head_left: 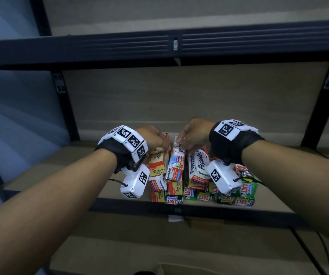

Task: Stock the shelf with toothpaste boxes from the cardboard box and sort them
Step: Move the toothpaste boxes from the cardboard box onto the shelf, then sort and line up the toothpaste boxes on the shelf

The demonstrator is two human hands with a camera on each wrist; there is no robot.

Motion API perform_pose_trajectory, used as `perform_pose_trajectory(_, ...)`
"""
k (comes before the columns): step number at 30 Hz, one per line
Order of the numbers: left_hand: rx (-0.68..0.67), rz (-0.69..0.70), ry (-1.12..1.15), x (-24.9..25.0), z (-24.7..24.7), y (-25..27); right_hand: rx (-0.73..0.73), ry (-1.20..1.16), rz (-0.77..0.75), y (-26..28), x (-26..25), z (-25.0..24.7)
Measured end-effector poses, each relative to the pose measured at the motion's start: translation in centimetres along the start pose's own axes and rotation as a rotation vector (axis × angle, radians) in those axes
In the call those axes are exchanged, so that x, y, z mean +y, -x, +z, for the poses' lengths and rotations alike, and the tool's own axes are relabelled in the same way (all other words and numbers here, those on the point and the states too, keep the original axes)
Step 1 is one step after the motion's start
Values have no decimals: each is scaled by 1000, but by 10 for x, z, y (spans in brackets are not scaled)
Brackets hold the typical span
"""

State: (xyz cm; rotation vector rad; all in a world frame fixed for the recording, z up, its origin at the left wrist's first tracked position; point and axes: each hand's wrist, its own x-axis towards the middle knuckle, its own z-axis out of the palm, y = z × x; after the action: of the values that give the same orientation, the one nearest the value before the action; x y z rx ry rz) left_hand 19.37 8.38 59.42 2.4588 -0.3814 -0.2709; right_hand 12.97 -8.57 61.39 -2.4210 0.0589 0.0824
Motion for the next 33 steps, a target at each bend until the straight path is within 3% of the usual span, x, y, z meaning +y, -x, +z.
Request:
perform_pose_trajectory(12, -2, 122, -243, 43, 12, 35, 90, 200, 60, 38, 38, -49)
perform_pose_trajectory(26, -97, 222, -192, 77, 48, 27, 118, 63, 180, 69, 106, -66)
perform_pose_trajectory(33, -109, 237, -295, 76, 53, 20, 88, 0, 178, 60, 105, -55)
